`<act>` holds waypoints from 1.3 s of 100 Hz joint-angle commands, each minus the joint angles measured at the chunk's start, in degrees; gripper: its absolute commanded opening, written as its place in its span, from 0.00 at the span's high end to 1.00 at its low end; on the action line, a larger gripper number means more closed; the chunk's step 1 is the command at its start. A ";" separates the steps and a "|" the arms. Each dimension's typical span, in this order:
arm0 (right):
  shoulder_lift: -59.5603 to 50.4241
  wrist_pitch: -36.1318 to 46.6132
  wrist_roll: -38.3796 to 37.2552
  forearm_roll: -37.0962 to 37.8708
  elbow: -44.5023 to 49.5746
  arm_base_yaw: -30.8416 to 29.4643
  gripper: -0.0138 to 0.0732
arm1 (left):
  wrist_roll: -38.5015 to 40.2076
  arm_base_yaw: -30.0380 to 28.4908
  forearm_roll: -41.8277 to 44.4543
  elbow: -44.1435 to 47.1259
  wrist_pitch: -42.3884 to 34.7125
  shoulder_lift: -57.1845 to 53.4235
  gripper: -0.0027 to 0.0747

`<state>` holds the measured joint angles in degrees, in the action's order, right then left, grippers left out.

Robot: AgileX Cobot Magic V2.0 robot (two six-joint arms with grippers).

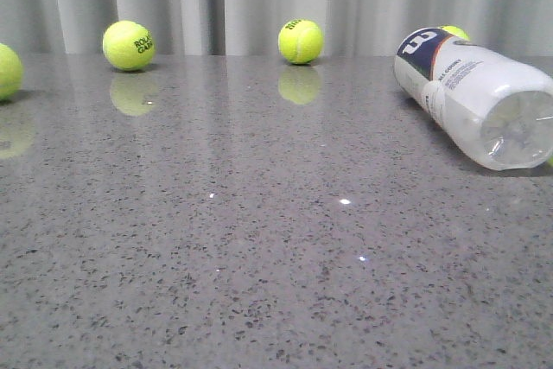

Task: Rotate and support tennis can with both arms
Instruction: 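Move the right gripper toward the white-and-blue tennis can lying on its side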

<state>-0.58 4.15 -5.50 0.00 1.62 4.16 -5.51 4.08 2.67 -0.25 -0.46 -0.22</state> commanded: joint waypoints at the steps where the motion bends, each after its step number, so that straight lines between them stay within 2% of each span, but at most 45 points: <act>1: -1.19 7.24 0.08 0.50 -1.18 -0.35 0.92 | 0.43 -0.18 -0.36 2.82 -4.74 -2.09 0.99; 12: -1.19 8.02 -0.04 0.50 -2.16 -0.35 0.92 | 0.43 -0.18 -0.36 2.82 -4.74 -2.09 0.99; 22: -1.19 2.99 -0.36 0.43 -6.26 -0.35 0.92 | 0.43 -0.18 -0.36 2.82 -4.74 -2.09 0.99; 45: 3.75 -20.82 -0.64 0.35 -25.02 -0.35 0.92 | 0.43 -0.18 -0.36 2.82 -4.74 -2.09 0.99; 63: 15.64 -39.70 -0.64 0.00 -41.69 -0.35 0.92 | 0.43 -0.18 -0.36 2.82 -4.74 -2.09 0.99; 76: 24.12 -50.55 -0.64 0.00 -49.95 -0.35 0.92 | 0.43 -0.18 -0.36 2.82 -4.74 -2.09 0.99; 84: 27.82 -53.61 -0.64 0.00 -52.47 -0.35 0.92 | 0.43 -0.18 -0.36 2.82 -4.74 -2.09 0.99; 107: 34.11 -57.64 -0.64 0.00 -52.38 -0.35 0.91 | 0.43 -0.18 -0.36 2.82 -4.74 -2.09 0.99; 112: 34.83 -58.47 -0.64 0.00 -52.38 -0.35 0.87 | 0.43 -0.18 -0.36 2.82 -4.74 -2.09 0.99; 119: 35.61 -59.14 -0.64 0.00 -52.38 -0.35 0.78 | 0.43 -0.18 -0.36 2.82 -4.74 -2.09 0.99; 130: 35.78 -59.42 -0.64 0.00 -52.26 -0.35 0.51 | 0.43 -0.18 -0.36 2.82 -4.74 -2.09 0.99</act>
<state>34.52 -58.09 -6.20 0.00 -48.95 4.16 -5.51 4.08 2.67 -0.25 -0.46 -0.22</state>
